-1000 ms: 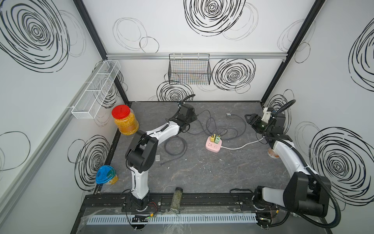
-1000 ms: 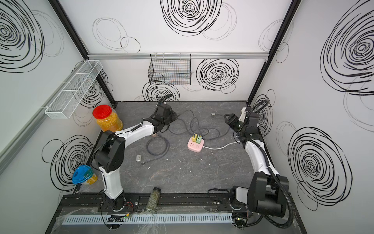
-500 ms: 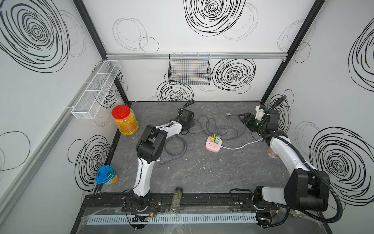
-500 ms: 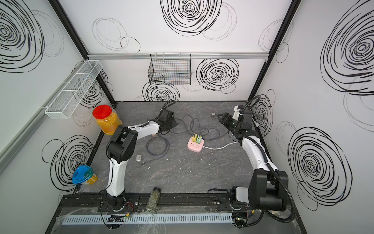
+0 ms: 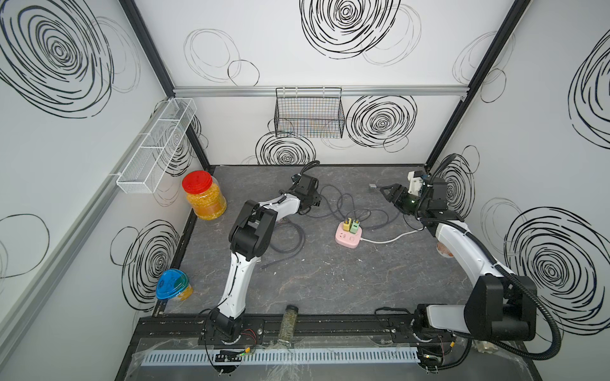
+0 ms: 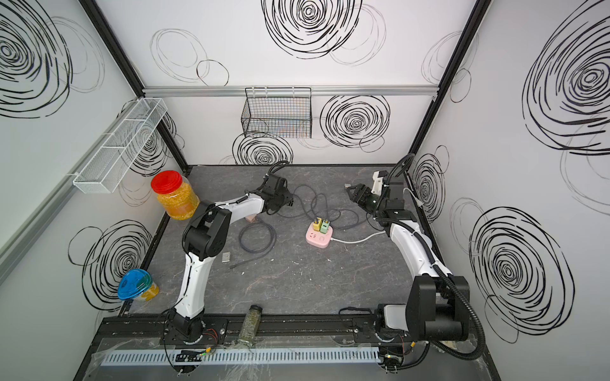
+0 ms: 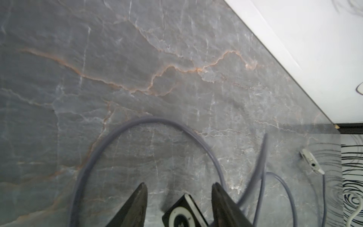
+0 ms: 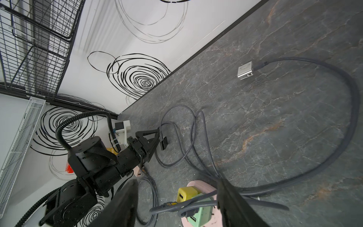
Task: Charge mp3
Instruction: Place the MP3 player at the center of the board, then pick up the plug from the center of the board.
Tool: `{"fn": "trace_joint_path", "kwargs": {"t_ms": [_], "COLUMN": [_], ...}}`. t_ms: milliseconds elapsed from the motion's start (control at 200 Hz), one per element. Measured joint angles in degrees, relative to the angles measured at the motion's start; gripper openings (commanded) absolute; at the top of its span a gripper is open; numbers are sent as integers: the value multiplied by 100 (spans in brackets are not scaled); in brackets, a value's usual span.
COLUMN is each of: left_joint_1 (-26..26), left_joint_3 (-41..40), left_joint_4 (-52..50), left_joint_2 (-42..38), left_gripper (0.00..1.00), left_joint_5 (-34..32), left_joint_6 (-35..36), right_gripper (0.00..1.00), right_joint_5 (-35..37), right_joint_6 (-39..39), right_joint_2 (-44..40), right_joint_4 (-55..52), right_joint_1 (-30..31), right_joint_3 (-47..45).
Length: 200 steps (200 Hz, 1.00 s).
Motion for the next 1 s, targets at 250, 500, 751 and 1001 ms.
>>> {"fn": "trace_joint_path", "kwargs": {"t_ms": [250,500,751,1001], "left_joint_1": [380,780,876,831], "left_joint_3": [-507,-1182,-2146,-2509], "left_joint_4": [-44,-697,-901,-927], "left_joint_2": [-553,-2391,-2951,-2562], "left_gripper": [60,69,71,76], "left_joint_5": [146,-527,-1040,-1043], "left_joint_6": [219,973,1215,911], "right_gripper": [67,67,65,64], "right_joint_5": [0,57,280,396], "right_joint_6": [-44,-98,-151,-166], "right_joint_2": [0,7,201,614], "right_joint_4": [-162,-208,-238,-234], "right_joint_1": [208,584,1325,2006], "right_joint_3": [151,330,555,667]}}
